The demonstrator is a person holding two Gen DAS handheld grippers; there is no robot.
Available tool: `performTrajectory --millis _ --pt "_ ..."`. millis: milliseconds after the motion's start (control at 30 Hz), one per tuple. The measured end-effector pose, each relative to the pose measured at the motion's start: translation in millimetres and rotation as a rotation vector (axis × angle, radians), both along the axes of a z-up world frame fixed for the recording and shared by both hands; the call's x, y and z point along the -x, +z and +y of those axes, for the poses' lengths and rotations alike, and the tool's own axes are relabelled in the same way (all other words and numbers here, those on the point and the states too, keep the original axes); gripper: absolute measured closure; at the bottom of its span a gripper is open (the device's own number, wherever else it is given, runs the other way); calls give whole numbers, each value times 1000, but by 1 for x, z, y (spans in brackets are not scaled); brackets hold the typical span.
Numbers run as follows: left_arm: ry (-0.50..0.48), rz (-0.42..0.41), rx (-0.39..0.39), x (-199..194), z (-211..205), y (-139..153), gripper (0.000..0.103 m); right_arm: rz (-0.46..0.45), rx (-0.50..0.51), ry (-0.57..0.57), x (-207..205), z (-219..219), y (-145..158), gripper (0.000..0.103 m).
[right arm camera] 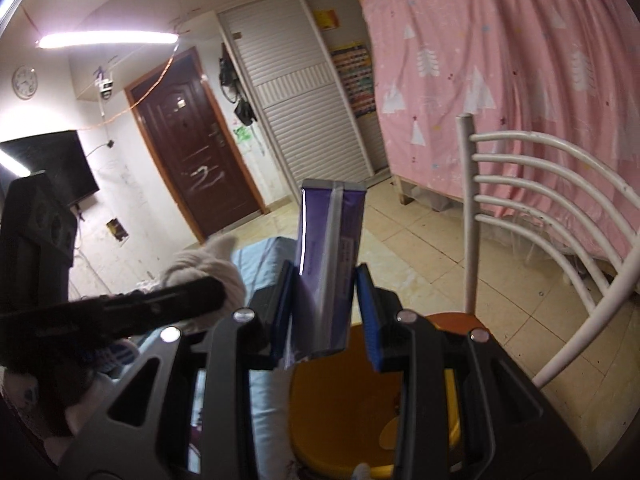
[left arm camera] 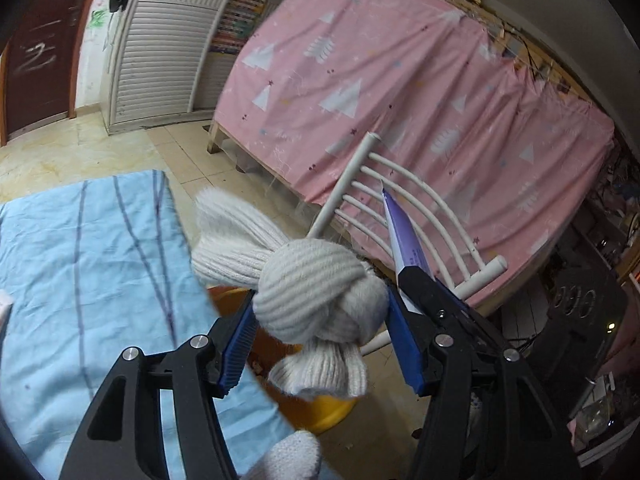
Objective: Collect trash
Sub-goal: 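Carry hat and toothpaste box over the yellow bin and release both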
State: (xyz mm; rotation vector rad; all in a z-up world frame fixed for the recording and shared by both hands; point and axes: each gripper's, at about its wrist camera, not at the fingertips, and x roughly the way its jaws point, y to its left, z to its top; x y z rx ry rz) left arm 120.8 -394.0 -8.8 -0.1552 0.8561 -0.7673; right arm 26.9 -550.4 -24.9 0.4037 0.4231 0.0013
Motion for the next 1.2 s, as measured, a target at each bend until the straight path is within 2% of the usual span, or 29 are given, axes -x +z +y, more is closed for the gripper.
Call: performTrajectory --millis 67,133,367,467,500,533,600,667,1200 --pt "-14 2 -16 -1 -10 -4 41 -1 -9 -12 0 -7 -1 73" --pt "-17 -2 -20 -1 -16 -5 29 1 -20 -16 0 -11 -3 73" --pt "27 4 -10 -2 0 0 27 39 -16 4 -10 -2 -13 73" --pt "47 -5 8 0 14 7 27 79 -10 21 -20 7 -21 56" --pt "50 -7 13 1 19 10 27 91 -9 23 -23 7 -25 42" --pt "53 -10 20 3 24 12 26 107 -10 17 -28 7 -31 34" --pt "59 -16 23 5 33 18 26 159 -18 -5 -37 7 -44 34" --pt "72 -24 35 8 48 22 25 173 -29 -7 -40 10 -48 34" --pt "212 -49 106 9 153 44 22 139 40 148 -60 93 -17 27"
